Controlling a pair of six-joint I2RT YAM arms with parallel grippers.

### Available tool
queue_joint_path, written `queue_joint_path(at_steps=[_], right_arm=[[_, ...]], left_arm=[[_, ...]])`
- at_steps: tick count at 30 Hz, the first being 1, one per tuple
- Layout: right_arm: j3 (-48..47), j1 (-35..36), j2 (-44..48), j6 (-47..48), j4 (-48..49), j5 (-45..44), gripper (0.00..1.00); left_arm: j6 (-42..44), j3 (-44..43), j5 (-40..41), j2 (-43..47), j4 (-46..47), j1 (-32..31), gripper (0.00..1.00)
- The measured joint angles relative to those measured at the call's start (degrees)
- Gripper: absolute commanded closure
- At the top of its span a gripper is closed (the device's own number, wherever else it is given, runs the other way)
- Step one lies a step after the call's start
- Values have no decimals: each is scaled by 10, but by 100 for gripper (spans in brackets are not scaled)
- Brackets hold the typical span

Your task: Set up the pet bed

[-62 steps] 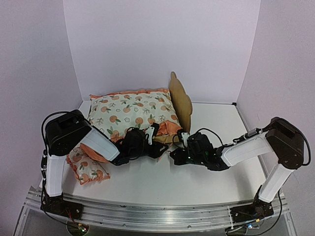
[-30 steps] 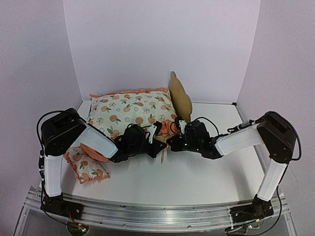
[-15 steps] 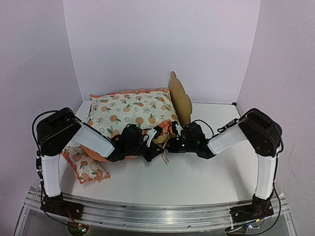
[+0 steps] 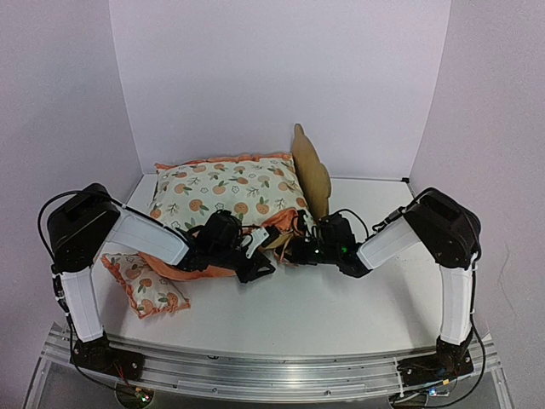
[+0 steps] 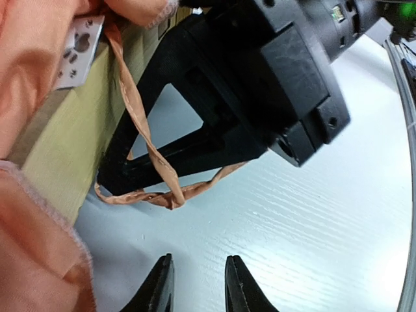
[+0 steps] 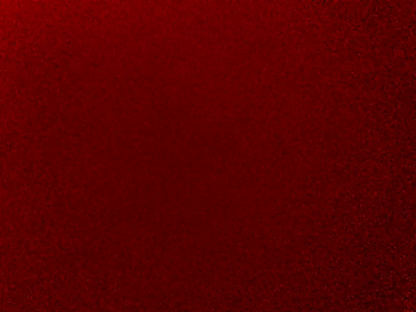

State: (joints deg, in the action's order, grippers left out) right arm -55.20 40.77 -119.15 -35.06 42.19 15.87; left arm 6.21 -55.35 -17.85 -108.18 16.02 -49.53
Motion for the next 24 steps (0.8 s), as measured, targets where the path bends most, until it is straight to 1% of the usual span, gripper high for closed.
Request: queue_joint_path(at_steps=[3,6,9,13,17,19,22,24], right_arm=[[0,-1,0,-3,6,13,100],[0,-3,0,-3,11,28,100],[0,-3,0,-2,18,40,100],[0,-4,0,-1,25,50,100],[0,-3,0,1,34,56,100],[1,-3,0,1,39,58,100],[3,-3,0,1,42,58,100],[5,-4,0,1,45,58,100]], left_arm=[[31,1,-16,22,-13,14,75],[23,-6,-35,28,-17,39,74],[-19,-19,-50,16,-12,61,71],[-96,-37,-70,-4,13,63,71],[-167,-43,-87,-17,55,64,77],[-188,-44,-92,-21,69,64,80],[-189,-48,-102,-27,79,63,82],[-151,-47,-111,-28,79,61,78]])
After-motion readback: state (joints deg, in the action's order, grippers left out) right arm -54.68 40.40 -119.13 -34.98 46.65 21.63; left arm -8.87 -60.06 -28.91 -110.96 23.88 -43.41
